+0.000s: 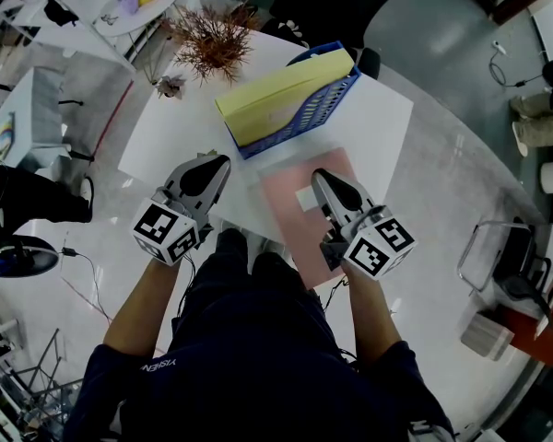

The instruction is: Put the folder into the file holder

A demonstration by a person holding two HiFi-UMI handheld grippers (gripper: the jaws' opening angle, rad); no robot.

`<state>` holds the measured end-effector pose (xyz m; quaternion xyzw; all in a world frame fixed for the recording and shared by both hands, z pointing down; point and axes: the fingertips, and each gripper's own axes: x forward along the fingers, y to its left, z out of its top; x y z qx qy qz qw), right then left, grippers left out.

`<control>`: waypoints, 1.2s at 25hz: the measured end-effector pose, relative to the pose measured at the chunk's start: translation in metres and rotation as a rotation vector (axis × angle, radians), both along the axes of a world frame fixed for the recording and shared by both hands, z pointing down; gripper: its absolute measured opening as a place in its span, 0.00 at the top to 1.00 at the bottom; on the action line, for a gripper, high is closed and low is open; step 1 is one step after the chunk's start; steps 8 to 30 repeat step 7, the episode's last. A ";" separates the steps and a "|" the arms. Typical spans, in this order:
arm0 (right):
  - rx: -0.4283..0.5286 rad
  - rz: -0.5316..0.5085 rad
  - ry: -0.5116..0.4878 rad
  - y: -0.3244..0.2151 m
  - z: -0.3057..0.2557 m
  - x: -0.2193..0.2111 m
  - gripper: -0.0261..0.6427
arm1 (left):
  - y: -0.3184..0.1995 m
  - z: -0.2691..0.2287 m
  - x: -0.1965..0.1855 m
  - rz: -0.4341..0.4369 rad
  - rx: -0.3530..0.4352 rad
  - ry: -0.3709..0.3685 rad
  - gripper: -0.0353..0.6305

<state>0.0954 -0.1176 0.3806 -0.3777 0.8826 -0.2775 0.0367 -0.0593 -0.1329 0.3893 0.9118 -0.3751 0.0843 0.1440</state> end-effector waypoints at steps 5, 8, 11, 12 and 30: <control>0.000 -0.002 0.002 -0.001 0.001 0.000 0.96 | -0.002 0.001 0.000 -0.006 -0.002 0.000 0.89; 0.001 -0.003 0.004 -0.002 0.001 0.000 0.96 | -0.002 0.001 0.000 -0.008 -0.001 0.003 0.89; 0.001 -0.003 0.004 -0.002 0.001 0.000 0.96 | -0.002 0.001 0.000 -0.008 -0.001 0.003 0.89; 0.001 -0.003 0.004 -0.002 0.001 0.000 0.96 | -0.002 0.001 0.000 -0.008 -0.001 0.003 0.89; 0.001 -0.003 0.004 -0.002 0.001 0.000 0.96 | -0.002 0.001 0.000 -0.008 -0.001 0.003 0.89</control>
